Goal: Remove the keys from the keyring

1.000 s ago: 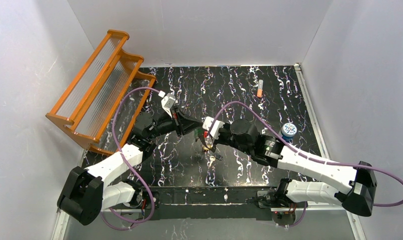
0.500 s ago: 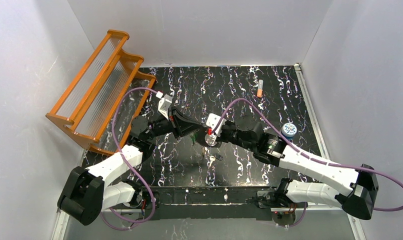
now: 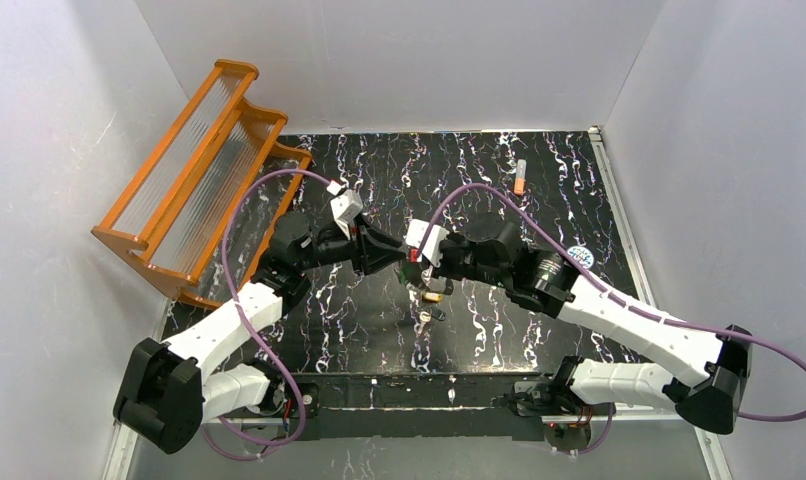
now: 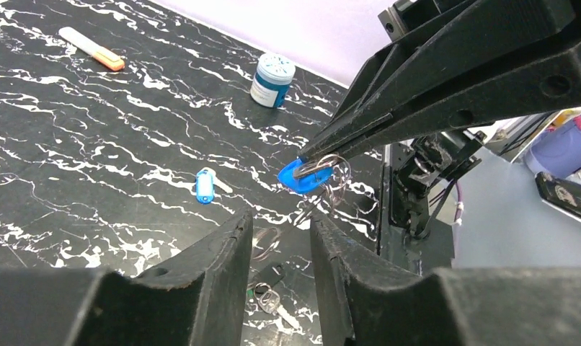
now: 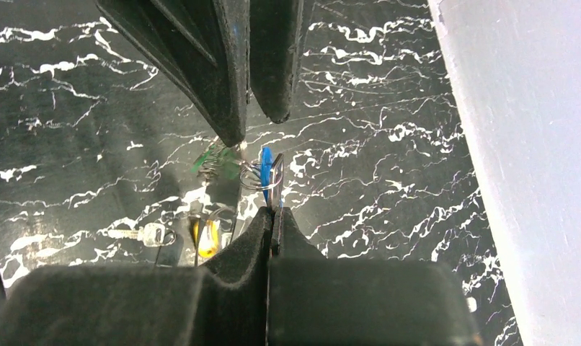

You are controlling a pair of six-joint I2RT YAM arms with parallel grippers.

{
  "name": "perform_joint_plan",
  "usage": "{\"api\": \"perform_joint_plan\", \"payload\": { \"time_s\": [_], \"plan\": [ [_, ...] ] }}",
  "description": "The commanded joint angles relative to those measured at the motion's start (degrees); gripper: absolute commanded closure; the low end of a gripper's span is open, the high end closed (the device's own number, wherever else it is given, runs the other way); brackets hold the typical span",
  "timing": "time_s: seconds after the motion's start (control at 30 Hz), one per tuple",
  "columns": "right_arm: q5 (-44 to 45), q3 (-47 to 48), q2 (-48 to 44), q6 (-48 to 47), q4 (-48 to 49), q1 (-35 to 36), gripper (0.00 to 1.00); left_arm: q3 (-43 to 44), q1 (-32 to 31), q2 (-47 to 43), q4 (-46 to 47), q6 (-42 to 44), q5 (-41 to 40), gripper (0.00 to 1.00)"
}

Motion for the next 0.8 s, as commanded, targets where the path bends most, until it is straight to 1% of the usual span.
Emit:
{"api": "perform_joint_plan", "payload": {
  "time_s": [0.0, 0.07, 0.23, 0.43, 0.6, 0.77],
  "plan": [
    [-2.06, 4.69, 0.96, -1.59, -2.45, -0.11, 0.99, 3.02, 0.08, -0.98, -4.67, 6.6, 2.47, 0.63],
    [-1.87, 5.19, 1.44, -1.87, -2.99, -0.16, 0.99, 4.06, 0.08, -0.5, -5.53, 8.2, 4.18, 0.6],
    [-0.79, 6.82, 2.61, -2.15, -4.4, -0.1, 0.99, 6.0, 0.08, 0.48, -7.99, 10.09, 7.29, 0.57],
    [0.96, 8.59, 4.3, -1.9, -6.16, 0.05, 0.99, 6.06, -0.34, -1.01, -13.44, 13.79, 4.07, 0.53],
    [0.8, 9.89, 5.32, -1.8, -6.95, 0.16, 0.99, 7.55, -1.25, -0.33, -18.06, 17.71, 2.82, 0.55],
    [0.7, 10.85, 6.69, -1.75, -7.58, 0.25, 0.99, 9.5, -2.22, 0.74, -19.68, 20.13, 2.3, 0.58]
  ]
}}
